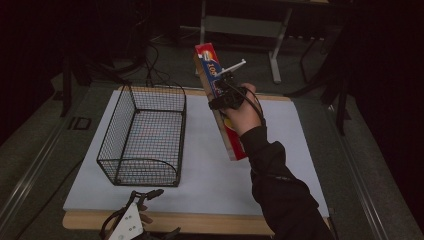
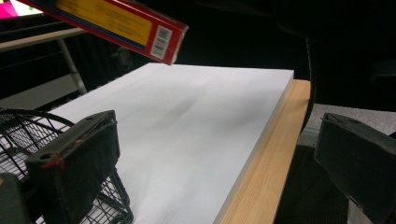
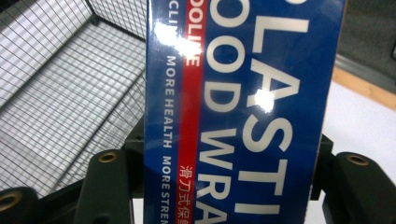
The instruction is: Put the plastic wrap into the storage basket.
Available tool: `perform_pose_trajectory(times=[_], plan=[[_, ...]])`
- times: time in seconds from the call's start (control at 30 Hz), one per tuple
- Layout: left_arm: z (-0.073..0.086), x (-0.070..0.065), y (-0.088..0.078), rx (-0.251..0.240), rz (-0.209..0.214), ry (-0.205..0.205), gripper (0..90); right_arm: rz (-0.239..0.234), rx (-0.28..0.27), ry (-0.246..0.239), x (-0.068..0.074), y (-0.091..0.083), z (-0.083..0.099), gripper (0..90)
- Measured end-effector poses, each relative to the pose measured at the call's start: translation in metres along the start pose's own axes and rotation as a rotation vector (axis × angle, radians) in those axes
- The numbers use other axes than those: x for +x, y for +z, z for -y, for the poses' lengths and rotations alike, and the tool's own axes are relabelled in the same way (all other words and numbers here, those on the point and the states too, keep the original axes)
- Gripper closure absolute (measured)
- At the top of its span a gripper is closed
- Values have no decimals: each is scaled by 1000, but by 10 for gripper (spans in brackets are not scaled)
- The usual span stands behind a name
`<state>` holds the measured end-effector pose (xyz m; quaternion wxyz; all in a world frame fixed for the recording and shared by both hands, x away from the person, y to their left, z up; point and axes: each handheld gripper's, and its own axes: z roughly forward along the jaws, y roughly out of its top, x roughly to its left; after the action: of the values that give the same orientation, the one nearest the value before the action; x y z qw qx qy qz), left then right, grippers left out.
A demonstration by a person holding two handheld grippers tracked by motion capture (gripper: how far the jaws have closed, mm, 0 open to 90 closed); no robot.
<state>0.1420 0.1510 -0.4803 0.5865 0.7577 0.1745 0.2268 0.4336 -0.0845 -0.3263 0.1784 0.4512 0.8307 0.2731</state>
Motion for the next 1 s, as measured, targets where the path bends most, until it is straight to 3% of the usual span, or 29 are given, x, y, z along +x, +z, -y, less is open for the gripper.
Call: perform_pose_trajectory(times=[0.47, 0.8, 1.0], plan=[[0, 0, -1, 0, -5, 8, 6, -4, -76, -39, 37, -10, -28, 400], [0, 1, -1, 2, -2, 7, 5, -49, -120, -53, 63, -9, -40, 401], [-1, 0, -1, 6, -1, 2, 5, -70, -161, -85, 83, -11, -44, 401]])
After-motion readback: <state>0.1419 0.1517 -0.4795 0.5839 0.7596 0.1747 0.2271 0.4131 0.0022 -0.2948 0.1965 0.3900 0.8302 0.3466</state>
